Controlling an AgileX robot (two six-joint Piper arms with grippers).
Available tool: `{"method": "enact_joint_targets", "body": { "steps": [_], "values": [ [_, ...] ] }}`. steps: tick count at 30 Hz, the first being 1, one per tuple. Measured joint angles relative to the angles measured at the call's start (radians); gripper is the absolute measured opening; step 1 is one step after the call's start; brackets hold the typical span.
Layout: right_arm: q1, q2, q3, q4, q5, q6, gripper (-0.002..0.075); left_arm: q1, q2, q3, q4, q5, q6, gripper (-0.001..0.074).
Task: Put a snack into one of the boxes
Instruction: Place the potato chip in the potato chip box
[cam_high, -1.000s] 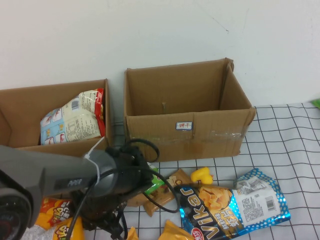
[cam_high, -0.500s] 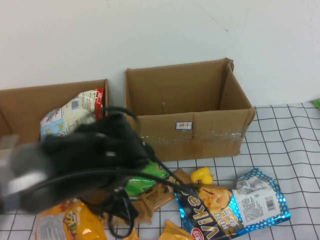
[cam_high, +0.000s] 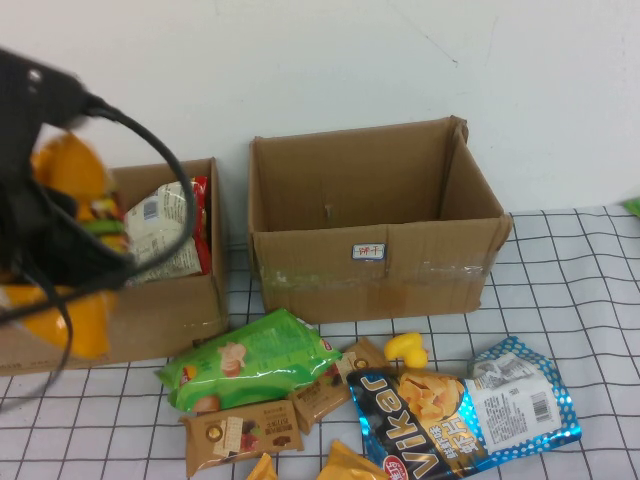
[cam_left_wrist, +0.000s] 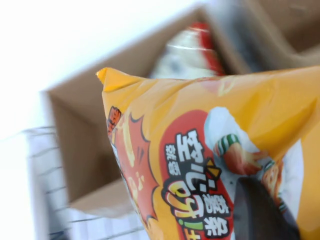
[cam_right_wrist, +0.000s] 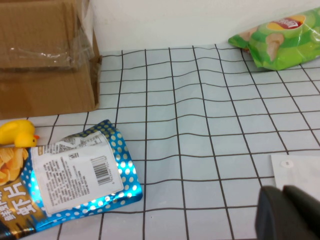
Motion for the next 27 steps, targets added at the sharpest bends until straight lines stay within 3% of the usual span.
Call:
{"method": "enact_joint_targets", "body": {
  "steps": [8, 14, 24, 27],
  "values": [
    [0.0, 0.0, 0.0, 0.0, 0.0, 0.0, -0.0001, 0.249, 0.077, 0.002, 0.017, -0.256, -0.02, 0.0123],
    [0.0, 0.0, 0.0, 0.0, 0.0, 0.0, -0.0001, 0.44, 0.22, -0.031, -0.11, -0.388, 0.077, 0.0122],
    [0.0, 0.0, 0.0, 0.0, 0.0, 0.0, -0.0001, 0.58, 0.496, -0.177, -0.225, -0.449, 0.242, 0.0122],
    [0.0, 0.0, 0.0, 0.0, 0.0, 0.0, -0.0001, 0.594, 0.568, -0.202, -0.227, -0.452, 0.243, 0.0176]
  ]
}}
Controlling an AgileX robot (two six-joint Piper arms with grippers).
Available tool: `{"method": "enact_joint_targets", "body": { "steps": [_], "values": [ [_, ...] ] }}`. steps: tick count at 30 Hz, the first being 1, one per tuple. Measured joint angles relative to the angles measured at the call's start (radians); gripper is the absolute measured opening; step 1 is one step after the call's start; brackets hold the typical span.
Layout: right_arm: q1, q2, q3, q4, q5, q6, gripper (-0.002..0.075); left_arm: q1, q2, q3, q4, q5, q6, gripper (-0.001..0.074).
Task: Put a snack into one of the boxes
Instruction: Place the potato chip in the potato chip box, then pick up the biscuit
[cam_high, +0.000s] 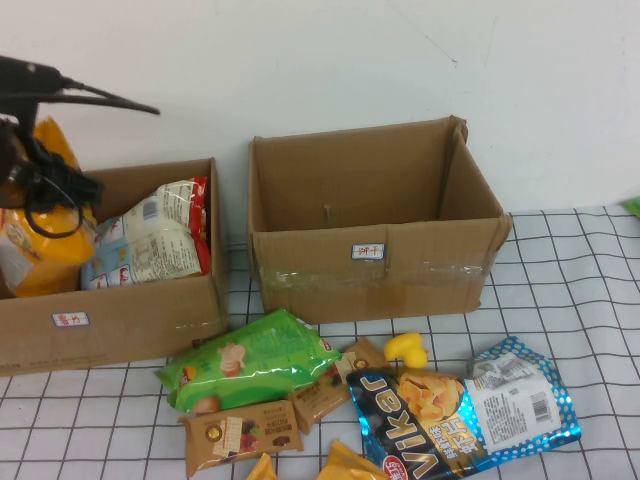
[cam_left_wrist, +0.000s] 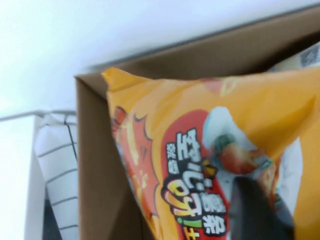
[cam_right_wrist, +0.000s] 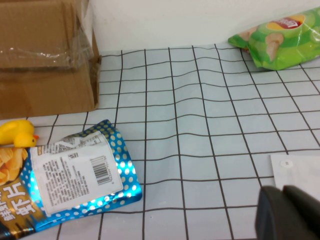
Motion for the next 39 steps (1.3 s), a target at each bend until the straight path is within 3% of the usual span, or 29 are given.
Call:
{"method": "enact_joint_targets", "body": {
  "steps": [4, 7, 15, 25, 29, 35, 39],
  "values": [
    [0.0, 0.0, 0.0, 0.0, 0.0, 0.0, -0.0001, 0.0, 0.065, -0.023, -0.002, 0.029, 0.0, 0.0374],
    [0.0, 0.0, 0.0, 0.0, 0.0, 0.0, -0.0001, -0.012, 0.063, -0.023, -0.006, 0.075, 0.011, 0.044],
    [0.0, 0.0, 0.0, 0.0, 0.0, 0.0, -0.0001, -0.144, -0.159, -0.009, -0.248, 0.204, 0.159, 0.0307],
    [0.0, 0.0, 0.0, 0.0, 0.0, 0.0, -0.0001, -0.308, -0.366, 0.383, -0.43, 0.211, 0.155, 0.0273],
    [0.0, 0.0, 0.0, 0.0, 0.0, 0.0, -0.0001, -0.352, -0.373, 0.495, -0.483, 0.202, 0.155, 0.0314],
    [0.0, 0.0, 0.0, 0.0, 0.0, 0.0, -0.0001, -0.361, -0.373, 0.565, -0.65, 0.132, 0.185, 0.0463],
    [0.0, 0.0, 0.0, 0.0, 0.0, 0.0, -0.0001, -0.361, -0.336, 0.57, -0.82, 0.122, 0.237, 0.0492]
  ]
}}
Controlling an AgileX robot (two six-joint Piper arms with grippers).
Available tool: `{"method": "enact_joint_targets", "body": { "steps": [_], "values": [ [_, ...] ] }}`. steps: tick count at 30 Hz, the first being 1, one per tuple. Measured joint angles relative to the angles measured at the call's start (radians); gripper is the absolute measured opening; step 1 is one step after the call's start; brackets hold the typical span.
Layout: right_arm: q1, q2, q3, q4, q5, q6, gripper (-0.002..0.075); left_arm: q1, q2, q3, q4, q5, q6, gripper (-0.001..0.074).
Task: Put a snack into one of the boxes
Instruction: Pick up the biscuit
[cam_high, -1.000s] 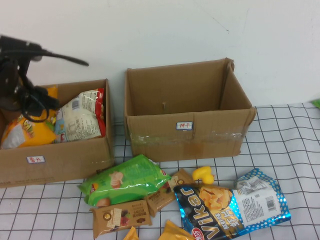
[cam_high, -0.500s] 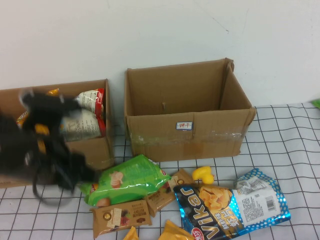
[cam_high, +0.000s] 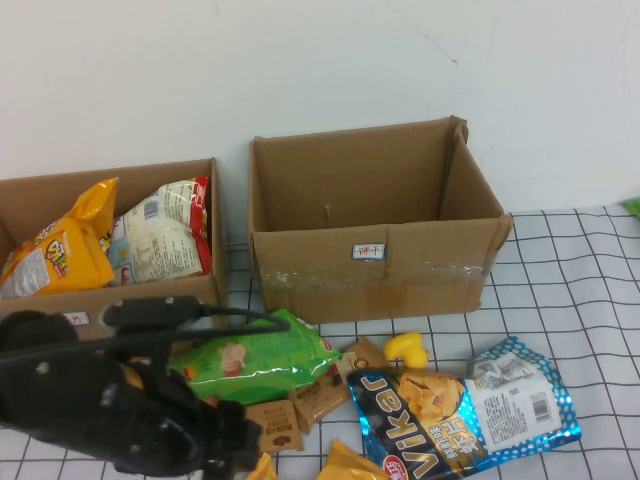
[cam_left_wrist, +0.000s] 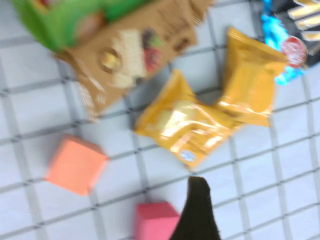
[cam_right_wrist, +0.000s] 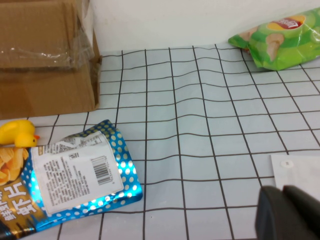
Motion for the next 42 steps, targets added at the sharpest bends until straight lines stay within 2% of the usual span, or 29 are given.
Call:
{"method": "enact_joint_targets", "body": {
  "steps": [13, 21, 30, 34, 42],
  "values": [
    [0.0, 0.0, 0.0, 0.0, 0.0, 0.0, -0.0001, -0.001, 0.296, 0.002, -0.262, -0.068, -0.012, 0.0496],
    [0.0, 0.0, 0.0, 0.0, 0.0, 0.0, -0.0001, -0.004, 0.392, 0.111, -0.489, -0.243, -0.012, 0.0496],
    [0.0, 0.0, 0.0, 0.0, 0.0, 0.0, -0.0001, -0.116, 0.407, 0.14, -0.59, -0.474, 0.022, 0.0496],
    [0.0, 0.0, 0.0, 0.0, 0.0, 0.0, -0.0001, -0.148, 0.447, 0.14, -0.639, -0.495, 0.024, 0.0496],
    [0.0, 0.0, 0.0, 0.0, 0.0, 0.0, -0.0001, -0.148, 0.502, 0.14, -0.706, -0.506, 0.022, 0.0496]
  ]
}}
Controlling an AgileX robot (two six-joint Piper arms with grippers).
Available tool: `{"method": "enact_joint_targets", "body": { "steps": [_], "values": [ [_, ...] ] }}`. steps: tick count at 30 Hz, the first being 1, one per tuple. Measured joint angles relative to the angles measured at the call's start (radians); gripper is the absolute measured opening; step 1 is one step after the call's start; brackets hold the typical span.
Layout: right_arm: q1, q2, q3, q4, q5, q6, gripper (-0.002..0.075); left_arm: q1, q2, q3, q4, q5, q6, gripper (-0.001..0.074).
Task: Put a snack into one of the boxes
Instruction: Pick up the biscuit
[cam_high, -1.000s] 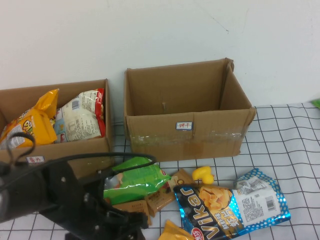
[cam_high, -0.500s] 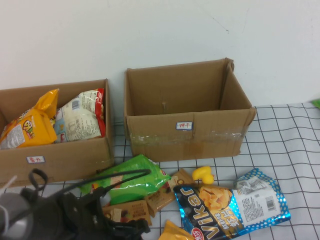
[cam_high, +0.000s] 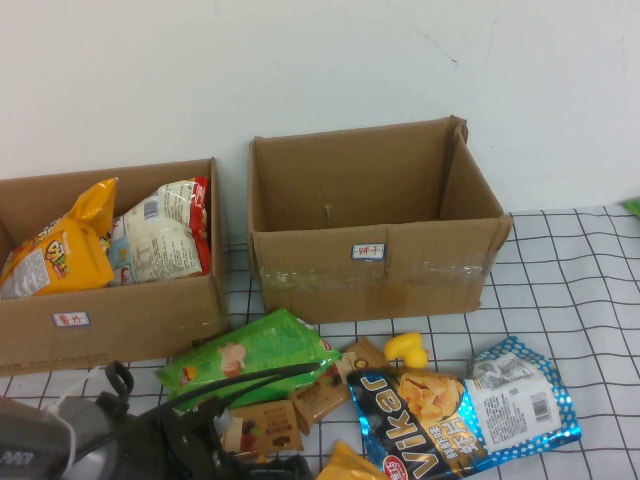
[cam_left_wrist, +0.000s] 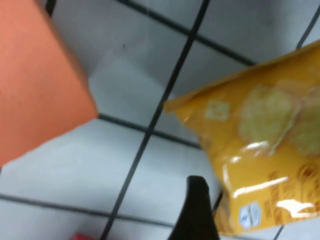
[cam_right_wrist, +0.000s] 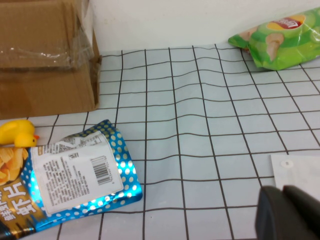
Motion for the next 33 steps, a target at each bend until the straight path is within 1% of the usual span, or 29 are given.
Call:
{"method": "enact_joint_targets", "body": {
  "steps": [6, 12, 16, 21, 25, 27, 29, 31, 33],
  "values": [
    [0.0, 0.0, 0.0, 0.0, 0.0, 0.0, -0.0001, -0.001, 0.0, 0.0, -0.053, -0.092, 0.0, 0.0496],
    [0.0, 0.0, 0.0, 0.0, 0.0, 0.0, -0.0001, -0.001, 0.002, 0.0, -0.084, -0.133, 0.0, 0.0496],
    [0.0, 0.0, 0.0, 0.0, 0.0, 0.0, -0.0001, -0.001, 0.011, 0.0, -0.088, -0.123, 0.007, 0.0496],
    [0.0, 0.0, 0.0, 0.0, 0.0, 0.0, -0.0001, -0.001, 0.039, 0.0, -0.088, -0.087, 0.079, 0.0496],
    [0.0, 0.0, 0.0, 0.0, 0.0, 0.0, -0.0001, -0.001, 0.055, 0.0, -0.088, -0.074, 0.098, 0.0492],
    [0.0, 0.0, 0.0, 0.0, 0.0, 0.0, -0.0001, -0.001, 0.056, 0.0, -0.088, -0.074, 0.101, 0.0476],
    [0.0, 0.0, 0.0, 0.0, 0.0, 0.0, -0.0001, -0.001, 0.056, 0.0, -0.088, -0.074, 0.104, 0.0444],
    [0.0, 0.0, 0.0, 0.0, 0.0, 0.0, -0.0001, -0.001, 0.056, 0.0, -0.088, -0.074, 0.108, 0.0393],
    [0.0, 0.0, 0.0, 0.0, 0.0, 0.0, -0.0001, -0.001, 0.056, 0.0, -0.088, -0.072, 0.107, 0.0306]
  ]
}}
